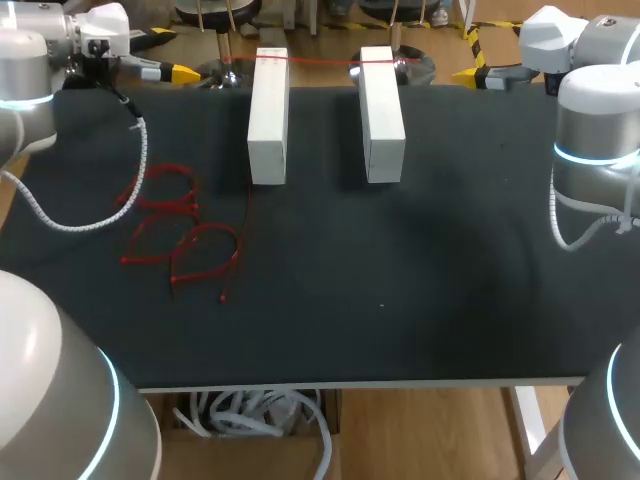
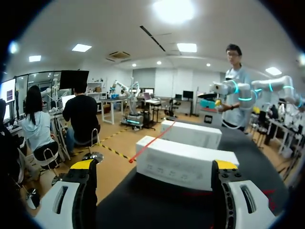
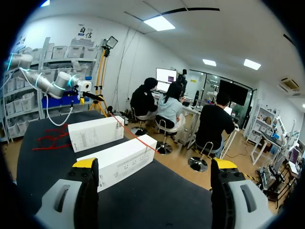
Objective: Grab the tape and strap the tape.
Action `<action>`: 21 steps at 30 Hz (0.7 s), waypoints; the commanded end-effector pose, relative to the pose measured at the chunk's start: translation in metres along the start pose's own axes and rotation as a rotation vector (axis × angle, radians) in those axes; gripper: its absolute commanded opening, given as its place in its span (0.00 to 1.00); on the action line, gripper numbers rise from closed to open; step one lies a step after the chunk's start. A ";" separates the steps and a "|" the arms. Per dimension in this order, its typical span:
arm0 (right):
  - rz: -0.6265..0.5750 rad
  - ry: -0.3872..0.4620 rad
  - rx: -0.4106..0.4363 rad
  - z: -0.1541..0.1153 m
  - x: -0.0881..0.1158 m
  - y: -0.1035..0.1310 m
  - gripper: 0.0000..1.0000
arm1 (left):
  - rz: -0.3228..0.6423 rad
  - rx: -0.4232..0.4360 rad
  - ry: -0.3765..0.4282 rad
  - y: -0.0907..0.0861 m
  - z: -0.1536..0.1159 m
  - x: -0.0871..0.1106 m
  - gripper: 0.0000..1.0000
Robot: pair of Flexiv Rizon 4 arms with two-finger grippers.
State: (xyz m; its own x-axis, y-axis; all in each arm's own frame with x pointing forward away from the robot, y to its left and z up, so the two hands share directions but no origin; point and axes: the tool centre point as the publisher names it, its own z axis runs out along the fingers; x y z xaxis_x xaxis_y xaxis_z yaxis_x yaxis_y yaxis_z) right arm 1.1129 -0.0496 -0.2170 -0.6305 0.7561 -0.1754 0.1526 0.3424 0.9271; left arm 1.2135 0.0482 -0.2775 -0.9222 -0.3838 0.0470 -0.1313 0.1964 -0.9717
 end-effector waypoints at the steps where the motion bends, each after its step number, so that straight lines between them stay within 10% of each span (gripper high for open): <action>1: 0.000 0.001 0.003 0.000 -0.001 0.000 1.00 | 0.004 0.027 0.279 0.011 0.015 -0.033 1.00; 21: 0.000 0.001 0.003 0.000 -0.001 0.000 1.00 | 0.032 0.055 0.369 0.021 0.049 -0.064 0.42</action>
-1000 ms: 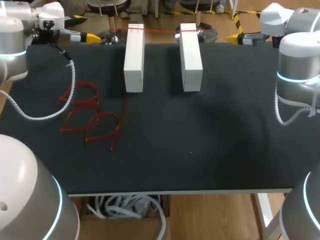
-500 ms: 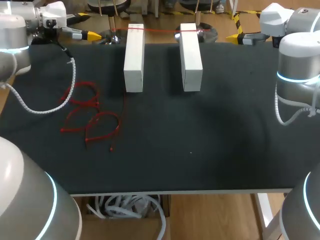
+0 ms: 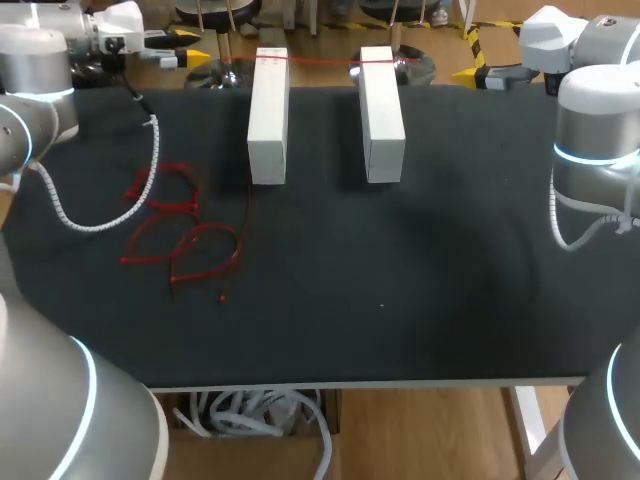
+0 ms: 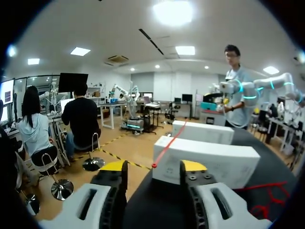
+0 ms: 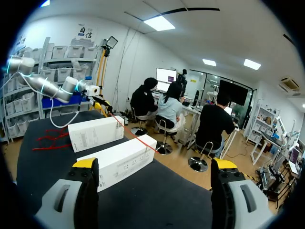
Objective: Grab the tape and strap the tape.
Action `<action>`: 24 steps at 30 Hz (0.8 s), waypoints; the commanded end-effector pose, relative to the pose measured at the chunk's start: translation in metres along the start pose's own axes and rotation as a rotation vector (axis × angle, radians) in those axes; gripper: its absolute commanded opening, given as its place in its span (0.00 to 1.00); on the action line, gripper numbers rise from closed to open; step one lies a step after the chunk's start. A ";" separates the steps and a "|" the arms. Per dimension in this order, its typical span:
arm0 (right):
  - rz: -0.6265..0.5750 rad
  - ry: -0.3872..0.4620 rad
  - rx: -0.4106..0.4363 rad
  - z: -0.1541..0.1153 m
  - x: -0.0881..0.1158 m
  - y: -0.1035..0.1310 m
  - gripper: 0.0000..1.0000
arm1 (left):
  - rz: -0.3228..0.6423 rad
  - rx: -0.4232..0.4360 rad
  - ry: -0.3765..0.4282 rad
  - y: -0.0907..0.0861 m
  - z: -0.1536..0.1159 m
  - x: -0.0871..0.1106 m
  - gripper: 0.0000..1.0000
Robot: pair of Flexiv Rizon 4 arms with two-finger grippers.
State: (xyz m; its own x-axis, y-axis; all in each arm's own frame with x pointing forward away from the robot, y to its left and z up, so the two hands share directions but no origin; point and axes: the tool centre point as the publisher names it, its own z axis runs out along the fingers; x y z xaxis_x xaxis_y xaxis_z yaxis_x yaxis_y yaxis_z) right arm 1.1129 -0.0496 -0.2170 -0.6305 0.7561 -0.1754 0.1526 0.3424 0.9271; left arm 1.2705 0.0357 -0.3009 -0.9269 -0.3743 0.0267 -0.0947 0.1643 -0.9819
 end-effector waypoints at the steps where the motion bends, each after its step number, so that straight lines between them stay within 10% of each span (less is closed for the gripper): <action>1: 0.000 0.001 0.003 0.000 -0.001 0.000 1.00 | 0.006 0.018 0.368 0.010 0.013 -0.016 0.41; 24: 0.000 0.001 0.003 0.000 -0.001 0.000 1.00 | 0.024 0.036 0.455 0.021 0.042 -0.019 0.30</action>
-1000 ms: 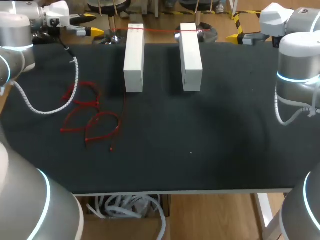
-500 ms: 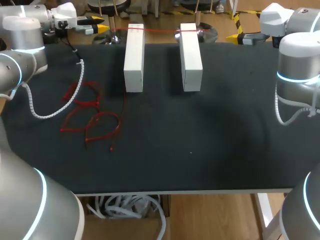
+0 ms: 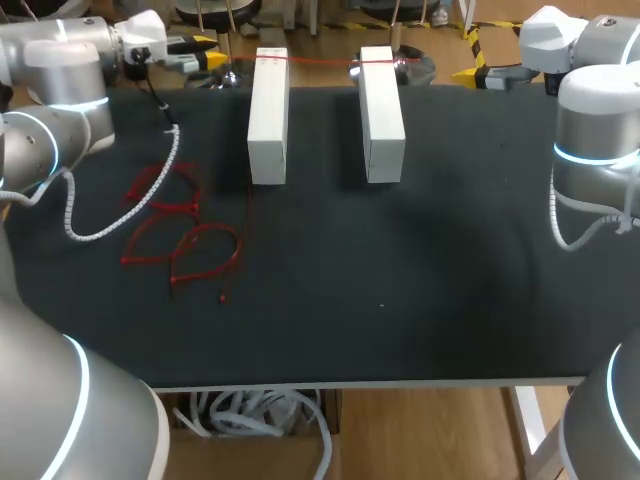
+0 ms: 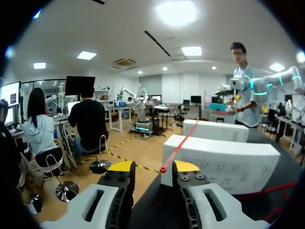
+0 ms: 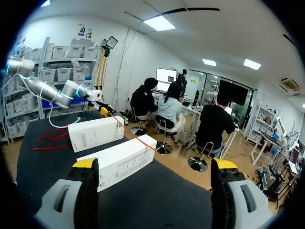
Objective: Grab the tape and strap the tape.
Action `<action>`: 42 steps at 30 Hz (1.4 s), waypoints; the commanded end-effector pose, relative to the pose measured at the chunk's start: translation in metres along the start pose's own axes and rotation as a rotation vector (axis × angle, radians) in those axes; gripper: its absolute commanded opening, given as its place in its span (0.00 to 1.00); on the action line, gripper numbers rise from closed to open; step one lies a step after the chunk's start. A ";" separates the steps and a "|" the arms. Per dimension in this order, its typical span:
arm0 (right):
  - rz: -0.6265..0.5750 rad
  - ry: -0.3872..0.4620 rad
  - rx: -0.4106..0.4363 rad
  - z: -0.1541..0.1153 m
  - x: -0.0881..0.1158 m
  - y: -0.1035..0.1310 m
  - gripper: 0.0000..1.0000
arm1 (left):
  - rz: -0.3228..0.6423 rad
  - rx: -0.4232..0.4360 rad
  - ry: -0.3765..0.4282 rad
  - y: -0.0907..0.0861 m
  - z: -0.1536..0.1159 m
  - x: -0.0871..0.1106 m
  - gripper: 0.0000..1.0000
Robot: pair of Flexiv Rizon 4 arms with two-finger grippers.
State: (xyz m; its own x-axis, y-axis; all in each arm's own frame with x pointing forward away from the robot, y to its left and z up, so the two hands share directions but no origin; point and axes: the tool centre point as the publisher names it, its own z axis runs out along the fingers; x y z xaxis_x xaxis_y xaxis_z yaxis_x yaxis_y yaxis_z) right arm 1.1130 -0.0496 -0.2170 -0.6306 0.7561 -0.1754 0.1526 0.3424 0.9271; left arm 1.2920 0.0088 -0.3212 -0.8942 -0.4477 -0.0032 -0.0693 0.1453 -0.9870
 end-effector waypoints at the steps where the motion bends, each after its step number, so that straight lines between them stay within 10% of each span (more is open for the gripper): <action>1: 0.000 0.001 0.003 0.000 -0.001 0.000 1.00 | 0.002 0.015 0.540 0.008 0.006 -0.007 0.27; 42: 0.000 0.001 0.003 0.000 -0.001 0.000 1.00 | 0.020 0.057 0.578 0.013 0.019 0.019 0.00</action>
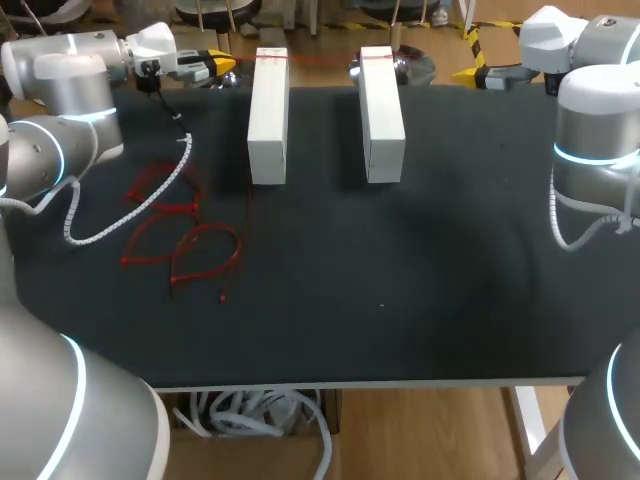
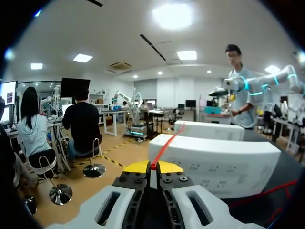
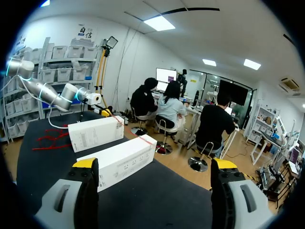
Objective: Grab the tape and strap the tape.
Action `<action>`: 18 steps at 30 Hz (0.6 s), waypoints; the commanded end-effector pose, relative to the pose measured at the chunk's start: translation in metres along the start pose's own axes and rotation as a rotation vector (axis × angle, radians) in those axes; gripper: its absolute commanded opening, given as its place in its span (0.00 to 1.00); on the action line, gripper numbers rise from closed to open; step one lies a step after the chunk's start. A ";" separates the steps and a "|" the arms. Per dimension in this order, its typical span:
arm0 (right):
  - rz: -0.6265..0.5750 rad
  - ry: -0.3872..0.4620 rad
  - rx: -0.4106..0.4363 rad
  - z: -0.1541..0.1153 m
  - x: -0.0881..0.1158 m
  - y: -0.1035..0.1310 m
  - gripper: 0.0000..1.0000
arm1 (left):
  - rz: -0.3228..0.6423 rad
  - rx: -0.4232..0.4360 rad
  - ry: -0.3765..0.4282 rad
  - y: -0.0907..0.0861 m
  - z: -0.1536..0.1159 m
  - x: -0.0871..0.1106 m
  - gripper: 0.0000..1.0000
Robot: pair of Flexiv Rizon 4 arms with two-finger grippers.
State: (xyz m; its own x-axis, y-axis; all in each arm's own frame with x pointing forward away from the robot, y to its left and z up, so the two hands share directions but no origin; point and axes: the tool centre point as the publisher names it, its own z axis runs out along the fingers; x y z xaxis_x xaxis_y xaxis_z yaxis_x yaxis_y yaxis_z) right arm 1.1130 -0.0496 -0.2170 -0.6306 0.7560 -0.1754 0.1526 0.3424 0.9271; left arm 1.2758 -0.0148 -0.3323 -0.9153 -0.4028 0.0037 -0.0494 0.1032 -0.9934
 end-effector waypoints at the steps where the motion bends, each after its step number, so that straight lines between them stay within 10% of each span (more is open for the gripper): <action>1: 0.000 0.001 0.003 0.000 -0.001 0.000 1.00 | 0.011 0.011 0.529 0.004 0.003 -0.005 0.00; 18: 0.000 0.001 0.003 0.000 -0.001 0.000 1.00 | 0.030 0.147 0.471 -0.060 -0.008 0.054 0.00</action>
State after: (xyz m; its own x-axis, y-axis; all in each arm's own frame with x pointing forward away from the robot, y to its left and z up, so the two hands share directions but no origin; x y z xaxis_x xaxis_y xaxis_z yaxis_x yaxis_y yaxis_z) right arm 1.1130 -0.0496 -0.2170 -0.6305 0.7561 -0.1754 0.1526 0.3424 0.9271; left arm 1.2269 -0.0385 -0.2784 -0.9761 -0.2174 -0.0022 0.0121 -0.0444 -0.9989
